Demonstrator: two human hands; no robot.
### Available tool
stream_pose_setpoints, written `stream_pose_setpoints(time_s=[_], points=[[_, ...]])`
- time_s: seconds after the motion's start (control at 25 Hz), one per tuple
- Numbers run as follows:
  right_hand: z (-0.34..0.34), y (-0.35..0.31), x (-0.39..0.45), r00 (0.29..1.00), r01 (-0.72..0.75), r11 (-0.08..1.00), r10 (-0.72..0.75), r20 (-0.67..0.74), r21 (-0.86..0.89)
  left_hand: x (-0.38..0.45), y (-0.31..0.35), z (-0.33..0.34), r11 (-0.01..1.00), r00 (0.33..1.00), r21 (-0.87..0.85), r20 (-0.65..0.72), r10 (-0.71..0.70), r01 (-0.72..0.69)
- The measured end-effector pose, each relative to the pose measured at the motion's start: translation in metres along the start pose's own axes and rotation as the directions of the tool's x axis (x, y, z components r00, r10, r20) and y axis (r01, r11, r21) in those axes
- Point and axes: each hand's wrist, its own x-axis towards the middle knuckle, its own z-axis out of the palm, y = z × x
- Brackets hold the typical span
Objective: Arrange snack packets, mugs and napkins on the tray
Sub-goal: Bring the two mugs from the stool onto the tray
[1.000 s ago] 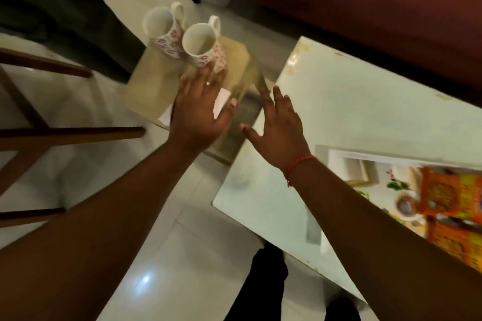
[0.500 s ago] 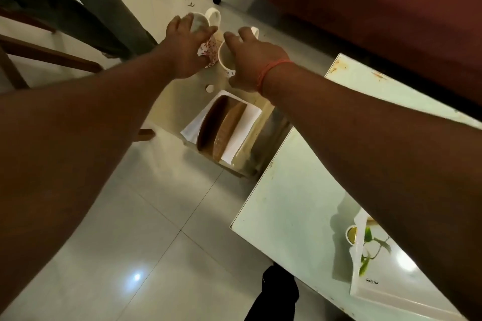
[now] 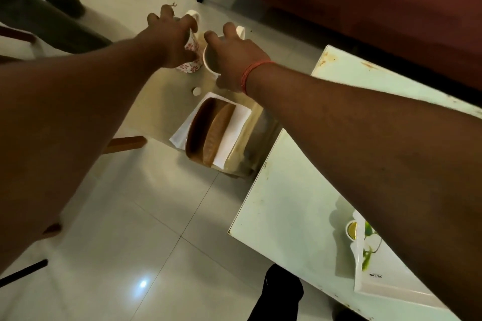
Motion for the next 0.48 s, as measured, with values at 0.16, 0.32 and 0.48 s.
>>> stream_pose_setpoints(time_s=[0.16,0.32,0.48], points=[[0.003,0.027,-0.052,0.986,-0.032,0.99,0.054,-0.158,0.139,-0.011,0.032,-0.009,0.982,0.984,0.149,-0.114,0.137,-0.119],[-0.004,0.065,-0.159,0.921,-0.187,0.922,0.284,-0.266,0.338,-0.022,0.121,-0.024,0.895,0.897,0.289,-0.189,0.401,-0.339],[0.004,0.09,-0.281,0.82,-0.351,0.781,0.522,-0.233,0.516,-0.058,0.244,-0.029,0.787,0.776,0.286,-0.182,0.604,-0.546]])
